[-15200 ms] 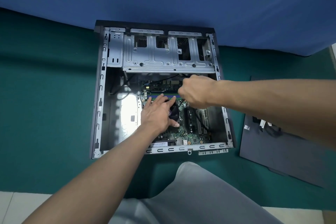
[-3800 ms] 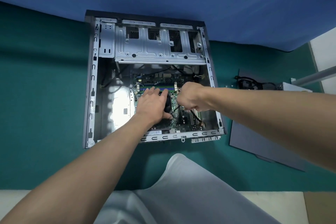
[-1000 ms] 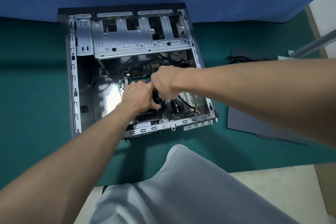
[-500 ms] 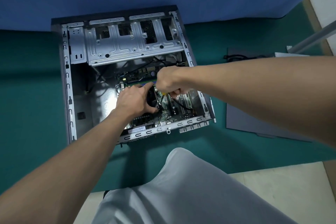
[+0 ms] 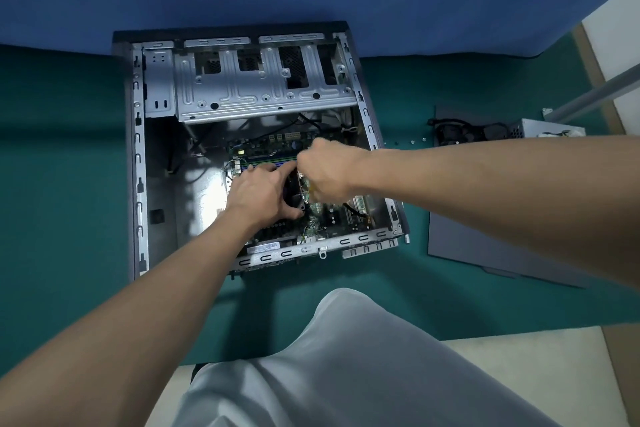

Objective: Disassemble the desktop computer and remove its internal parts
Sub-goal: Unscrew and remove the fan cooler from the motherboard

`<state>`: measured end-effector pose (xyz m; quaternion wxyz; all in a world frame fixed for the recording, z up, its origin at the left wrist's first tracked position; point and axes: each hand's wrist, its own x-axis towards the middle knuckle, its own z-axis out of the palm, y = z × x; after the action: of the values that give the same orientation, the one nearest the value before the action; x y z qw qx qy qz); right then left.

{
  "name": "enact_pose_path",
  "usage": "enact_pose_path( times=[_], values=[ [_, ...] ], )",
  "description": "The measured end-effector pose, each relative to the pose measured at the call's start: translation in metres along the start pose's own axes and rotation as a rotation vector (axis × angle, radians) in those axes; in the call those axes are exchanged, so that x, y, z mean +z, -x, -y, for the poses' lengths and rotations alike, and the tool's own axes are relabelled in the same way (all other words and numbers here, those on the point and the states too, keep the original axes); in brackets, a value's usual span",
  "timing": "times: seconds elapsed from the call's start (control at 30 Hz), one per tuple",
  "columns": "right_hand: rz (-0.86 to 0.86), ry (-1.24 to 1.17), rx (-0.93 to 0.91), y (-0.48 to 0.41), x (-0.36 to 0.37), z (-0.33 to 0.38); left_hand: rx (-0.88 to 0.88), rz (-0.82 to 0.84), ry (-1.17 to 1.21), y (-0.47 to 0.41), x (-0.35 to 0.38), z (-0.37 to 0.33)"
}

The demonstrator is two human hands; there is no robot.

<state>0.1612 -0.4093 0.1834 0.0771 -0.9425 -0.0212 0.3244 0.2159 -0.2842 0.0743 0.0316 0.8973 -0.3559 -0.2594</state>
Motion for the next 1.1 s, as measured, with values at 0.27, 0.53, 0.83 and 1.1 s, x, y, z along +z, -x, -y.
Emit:
enact_pose_path(
  times=[0.27,0.53,0.83,1.1],
  values=[
    [0.117,-0.510,0.474,-0.008,0.004,0.011,-0.011,0.027,0.000,0.001,-0.001,-0.002],
    [0.048,0.619,-0.275,0.001,0.012,0.021,0.015,0.018,0.058,0.008,-0.001,-0.001],
    [0.273,-0.916,0.725,-0.019,-0.010,0.011,-0.029,0.047,0.053,0.005,-0.004,-0.003],
    [0.100,0.458,-0.079,-0.002,-0.003,0.017,-0.056,0.086,0.074,0.003,-0.008,-0.007]
  ],
)
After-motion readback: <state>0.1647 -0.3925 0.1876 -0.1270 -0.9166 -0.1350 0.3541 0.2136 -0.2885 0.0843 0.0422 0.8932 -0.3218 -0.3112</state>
